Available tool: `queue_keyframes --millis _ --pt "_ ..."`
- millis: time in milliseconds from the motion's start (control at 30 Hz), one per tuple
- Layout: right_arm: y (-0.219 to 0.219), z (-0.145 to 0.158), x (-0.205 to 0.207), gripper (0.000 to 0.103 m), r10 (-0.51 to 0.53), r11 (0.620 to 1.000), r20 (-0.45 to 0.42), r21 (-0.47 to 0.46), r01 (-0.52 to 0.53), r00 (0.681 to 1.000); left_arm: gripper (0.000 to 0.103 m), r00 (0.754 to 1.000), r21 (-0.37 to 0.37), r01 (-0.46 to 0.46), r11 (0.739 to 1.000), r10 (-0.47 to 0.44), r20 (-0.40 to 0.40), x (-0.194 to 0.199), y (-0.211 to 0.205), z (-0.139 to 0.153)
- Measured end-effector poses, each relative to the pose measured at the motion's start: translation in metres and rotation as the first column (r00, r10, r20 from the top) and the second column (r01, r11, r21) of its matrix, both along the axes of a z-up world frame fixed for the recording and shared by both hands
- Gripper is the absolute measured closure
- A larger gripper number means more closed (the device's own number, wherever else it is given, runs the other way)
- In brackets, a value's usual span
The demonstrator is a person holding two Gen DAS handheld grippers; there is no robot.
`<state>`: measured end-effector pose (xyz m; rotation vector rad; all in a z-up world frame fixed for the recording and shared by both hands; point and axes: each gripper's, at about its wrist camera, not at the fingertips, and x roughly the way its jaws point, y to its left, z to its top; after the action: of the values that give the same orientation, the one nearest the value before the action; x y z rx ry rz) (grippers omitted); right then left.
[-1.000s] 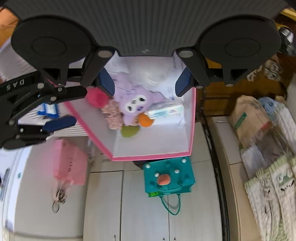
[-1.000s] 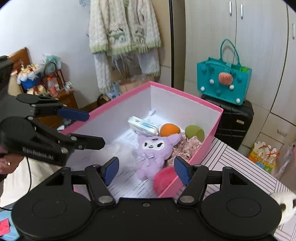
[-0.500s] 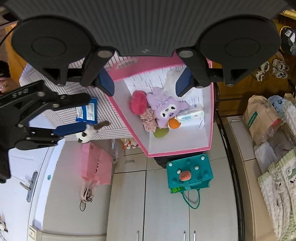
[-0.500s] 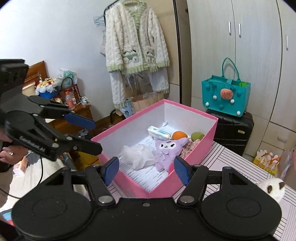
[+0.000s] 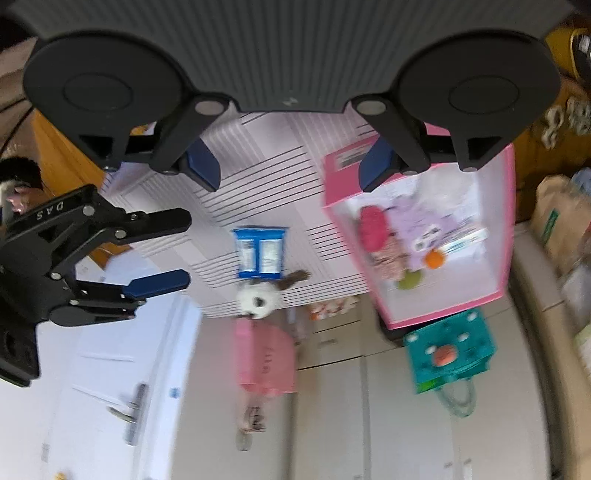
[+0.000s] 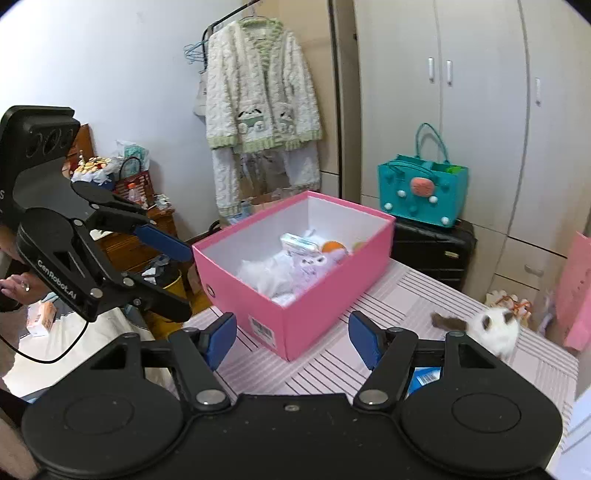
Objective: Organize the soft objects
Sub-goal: 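Withdraw both tools from the box toward the blue wipes pack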
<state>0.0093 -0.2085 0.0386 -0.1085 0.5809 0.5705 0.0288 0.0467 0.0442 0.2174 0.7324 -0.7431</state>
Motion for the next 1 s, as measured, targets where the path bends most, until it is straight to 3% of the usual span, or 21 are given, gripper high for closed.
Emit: queue_keyframes --millis 167,567,733,1000 --pt "-0.024 -0.014 -0.015 0.031 -0.040 0.999 -0.002 0.003 0.040 0.999 0.021 0.999 -0.009 0.028 1.000 -0.029 -0.043 0.002 -0.019 -0.020" --pt "-0.075 -0.057 -0.022 0.031 -0.106 0.994 0.019 0.040 0.105 0.994 0.022 0.994 0.011 0.105 0.994 -0.105 0.012 -0.007 -0.083 -0.038" --pt "-0.103 -0.076 -0.002 0.031 -0.127 0.987 -0.009 0.097 0.128 0.992 0.022 0.996 0.026 0.076 0.997 -0.077 0.042 0.000 -0.104 -0.057" --pt "-0.138 -0.109 0.040 0.031 -0.223 0.960 -0.040 0.165 0.226 0.974 0.029 0.999 -0.039 0.003 0.999 -0.002 0.043 0.028 -0.129 -0.094"
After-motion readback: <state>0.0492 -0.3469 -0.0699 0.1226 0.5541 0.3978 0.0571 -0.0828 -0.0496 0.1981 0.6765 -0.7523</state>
